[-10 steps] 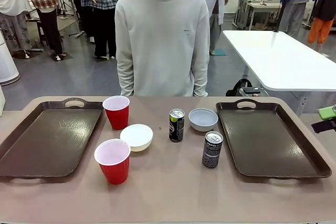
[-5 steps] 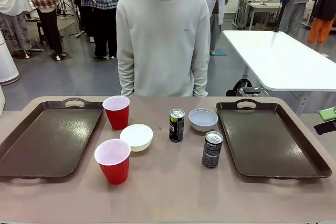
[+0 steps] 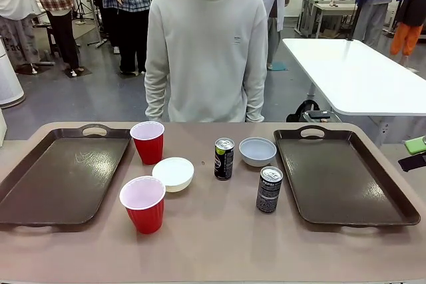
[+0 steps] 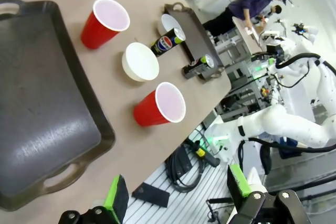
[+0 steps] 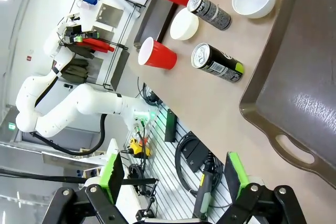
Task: Prepare tableware on both trays.
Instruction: Pick up a Picnic Bowl from the table and place it on a Handle tray.
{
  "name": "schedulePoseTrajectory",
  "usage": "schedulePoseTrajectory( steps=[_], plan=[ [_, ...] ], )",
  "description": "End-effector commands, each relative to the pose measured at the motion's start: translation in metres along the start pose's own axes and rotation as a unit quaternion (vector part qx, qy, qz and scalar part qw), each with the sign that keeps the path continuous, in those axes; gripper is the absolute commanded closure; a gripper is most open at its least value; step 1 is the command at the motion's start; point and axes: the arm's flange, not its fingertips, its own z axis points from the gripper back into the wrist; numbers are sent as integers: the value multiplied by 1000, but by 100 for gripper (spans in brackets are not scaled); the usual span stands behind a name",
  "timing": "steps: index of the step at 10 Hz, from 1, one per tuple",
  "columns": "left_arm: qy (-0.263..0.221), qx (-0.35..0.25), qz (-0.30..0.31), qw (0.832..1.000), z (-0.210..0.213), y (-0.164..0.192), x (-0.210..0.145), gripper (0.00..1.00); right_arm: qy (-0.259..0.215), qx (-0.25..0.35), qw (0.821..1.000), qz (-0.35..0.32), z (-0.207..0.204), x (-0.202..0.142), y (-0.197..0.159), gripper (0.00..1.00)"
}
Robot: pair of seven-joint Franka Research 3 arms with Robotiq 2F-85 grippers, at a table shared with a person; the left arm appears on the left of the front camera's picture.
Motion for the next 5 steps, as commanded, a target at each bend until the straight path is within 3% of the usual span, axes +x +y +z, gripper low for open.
schedulePoseTrajectory(
  steps=[1,5],
  plan=[
    [-6,-10,-13,1000,2,1,2,0,-9,14,1000,12,-1,2,-2,0],
    [-6,-10,-13,1000,2,1,2,0,-9,14,1000,12,-1,2,-2,0]
  ],
)
